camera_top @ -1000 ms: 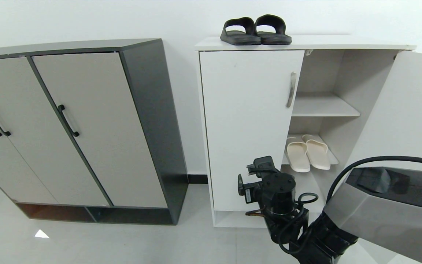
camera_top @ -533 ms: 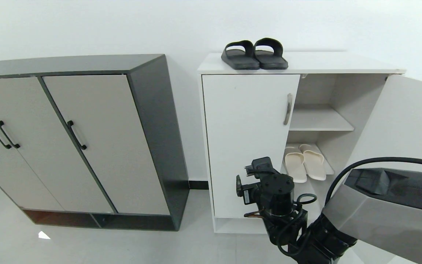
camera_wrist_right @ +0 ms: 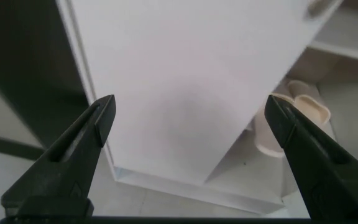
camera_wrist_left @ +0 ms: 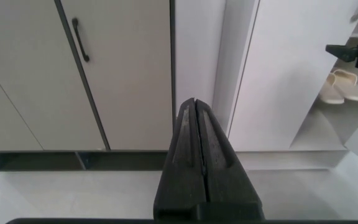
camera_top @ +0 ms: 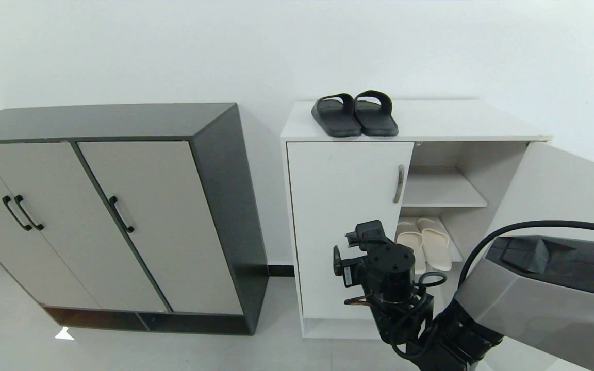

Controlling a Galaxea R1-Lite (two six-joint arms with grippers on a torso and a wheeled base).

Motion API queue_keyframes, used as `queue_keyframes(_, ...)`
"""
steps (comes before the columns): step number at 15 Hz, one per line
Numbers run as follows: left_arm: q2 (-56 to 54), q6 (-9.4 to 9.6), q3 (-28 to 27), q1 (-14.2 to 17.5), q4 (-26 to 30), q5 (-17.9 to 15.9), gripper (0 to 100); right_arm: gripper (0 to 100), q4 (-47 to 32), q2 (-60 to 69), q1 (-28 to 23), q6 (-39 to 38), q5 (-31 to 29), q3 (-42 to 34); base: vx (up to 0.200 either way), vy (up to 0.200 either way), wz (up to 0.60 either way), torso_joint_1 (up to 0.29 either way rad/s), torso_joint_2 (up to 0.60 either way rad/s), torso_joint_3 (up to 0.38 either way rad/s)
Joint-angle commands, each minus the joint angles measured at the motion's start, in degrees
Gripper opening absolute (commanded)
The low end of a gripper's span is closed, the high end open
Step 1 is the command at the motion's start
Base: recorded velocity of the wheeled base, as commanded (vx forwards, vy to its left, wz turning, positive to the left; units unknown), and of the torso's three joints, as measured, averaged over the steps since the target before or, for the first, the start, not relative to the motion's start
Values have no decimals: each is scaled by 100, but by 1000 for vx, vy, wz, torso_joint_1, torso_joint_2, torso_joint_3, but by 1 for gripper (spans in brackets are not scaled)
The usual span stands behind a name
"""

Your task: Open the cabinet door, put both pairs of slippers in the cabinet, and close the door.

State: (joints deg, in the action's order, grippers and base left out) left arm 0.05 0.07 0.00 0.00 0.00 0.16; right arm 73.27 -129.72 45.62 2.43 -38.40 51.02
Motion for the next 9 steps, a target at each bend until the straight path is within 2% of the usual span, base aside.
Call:
queue_keyframes(1,4,1,0,0,0,2,0,100,4,-9,0,4,-1,-4,0,0,0,173,-505,-320)
queue_keyframes(9,4,1,0,0,0,2,0,100,4,-1,0,4,-1,-4,0,0,0,199,-510,-312)
